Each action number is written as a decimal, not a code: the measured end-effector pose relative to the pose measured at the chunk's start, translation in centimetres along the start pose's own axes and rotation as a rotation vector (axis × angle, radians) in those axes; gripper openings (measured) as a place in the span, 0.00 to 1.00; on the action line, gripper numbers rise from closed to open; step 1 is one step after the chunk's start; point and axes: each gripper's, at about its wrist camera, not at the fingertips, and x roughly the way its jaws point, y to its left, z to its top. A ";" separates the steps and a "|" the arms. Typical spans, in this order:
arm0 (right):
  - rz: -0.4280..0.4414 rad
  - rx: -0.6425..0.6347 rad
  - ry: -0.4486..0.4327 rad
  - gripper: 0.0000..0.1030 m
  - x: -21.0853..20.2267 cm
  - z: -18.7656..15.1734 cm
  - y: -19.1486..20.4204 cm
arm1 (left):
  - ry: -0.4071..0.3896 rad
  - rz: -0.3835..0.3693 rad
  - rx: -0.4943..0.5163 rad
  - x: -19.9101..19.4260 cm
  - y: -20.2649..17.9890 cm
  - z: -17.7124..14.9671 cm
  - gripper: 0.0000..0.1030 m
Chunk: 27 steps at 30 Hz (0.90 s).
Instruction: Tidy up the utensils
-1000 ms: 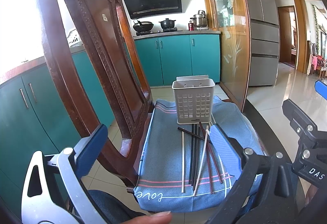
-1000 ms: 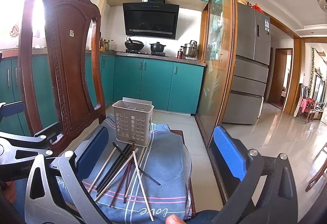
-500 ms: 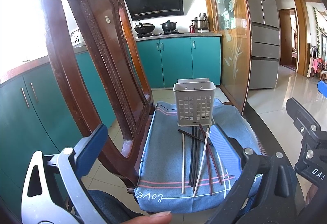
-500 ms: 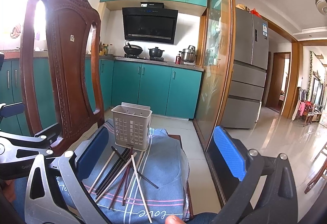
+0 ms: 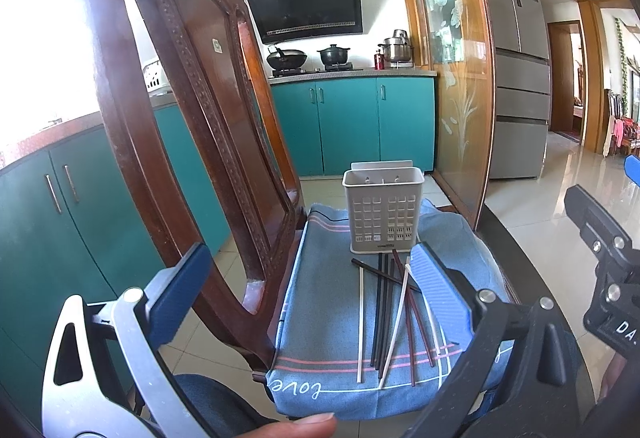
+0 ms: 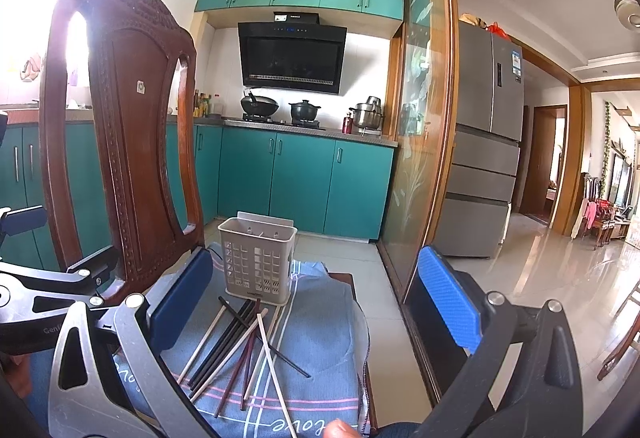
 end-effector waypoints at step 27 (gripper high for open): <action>-0.030 -0.039 0.210 0.98 4.8 -1.8 -0.4 | 0.144 -0.034 0.024 3.9 -0.3 -1.5 0.96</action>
